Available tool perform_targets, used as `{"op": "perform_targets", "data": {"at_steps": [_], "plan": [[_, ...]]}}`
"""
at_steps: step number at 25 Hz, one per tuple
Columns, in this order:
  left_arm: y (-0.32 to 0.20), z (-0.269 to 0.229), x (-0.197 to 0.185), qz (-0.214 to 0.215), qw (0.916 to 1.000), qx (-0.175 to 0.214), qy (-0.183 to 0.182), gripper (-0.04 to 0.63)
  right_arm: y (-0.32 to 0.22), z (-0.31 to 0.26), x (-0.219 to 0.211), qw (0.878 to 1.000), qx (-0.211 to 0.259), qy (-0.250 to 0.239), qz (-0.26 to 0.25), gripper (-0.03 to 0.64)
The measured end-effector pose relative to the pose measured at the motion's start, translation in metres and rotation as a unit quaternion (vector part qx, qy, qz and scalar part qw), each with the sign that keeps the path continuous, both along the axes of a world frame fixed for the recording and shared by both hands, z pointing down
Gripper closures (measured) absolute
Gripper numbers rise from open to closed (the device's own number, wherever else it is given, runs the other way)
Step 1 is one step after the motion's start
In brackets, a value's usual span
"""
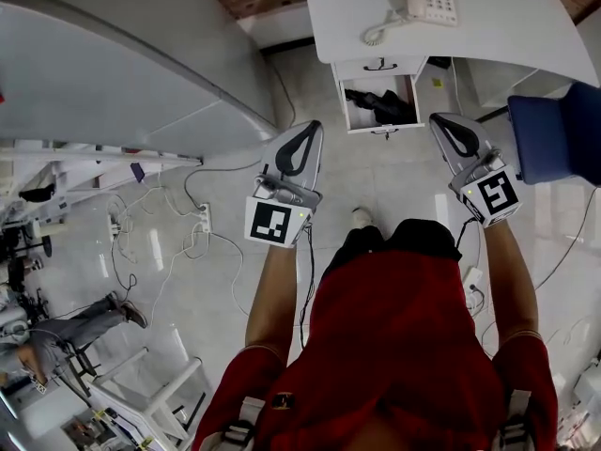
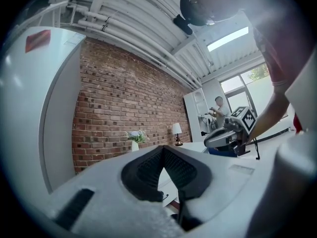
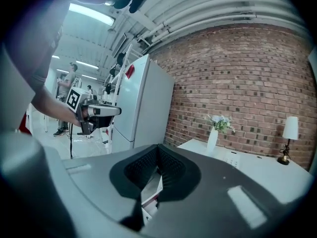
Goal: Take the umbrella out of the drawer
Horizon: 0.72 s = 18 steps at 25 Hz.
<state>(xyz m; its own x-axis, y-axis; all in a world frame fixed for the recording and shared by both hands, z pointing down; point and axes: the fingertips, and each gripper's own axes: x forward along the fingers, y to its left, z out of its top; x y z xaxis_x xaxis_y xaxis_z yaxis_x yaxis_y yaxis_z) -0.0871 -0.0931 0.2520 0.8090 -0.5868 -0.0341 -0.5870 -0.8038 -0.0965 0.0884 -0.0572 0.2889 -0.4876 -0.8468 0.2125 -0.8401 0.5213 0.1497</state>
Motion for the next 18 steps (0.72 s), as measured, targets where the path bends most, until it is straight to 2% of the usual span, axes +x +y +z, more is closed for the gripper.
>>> {"op": "perform_targets", "data": {"at_steps": [8,13,18], "plan": [[-0.024,0.014,0.002,-0.022,0.9997,-0.011,0.000,0.588,-0.039,0.036,-0.002,0.999,-0.018,0.035,-0.019,0.604],[-0.037,0.024,0.002,-0.050,0.9985,-0.023,0.001,0.588,-0.063,0.057,0.002,0.998,-0.028,0.048,-0.037,0.604],[-0.052,0.042,0.013,-0.070,0.9972,-0.024,-0.012,0.588,-0.085,0.082,0.009,0.996,-0.040,0.055,-0.058,0.604]]}}
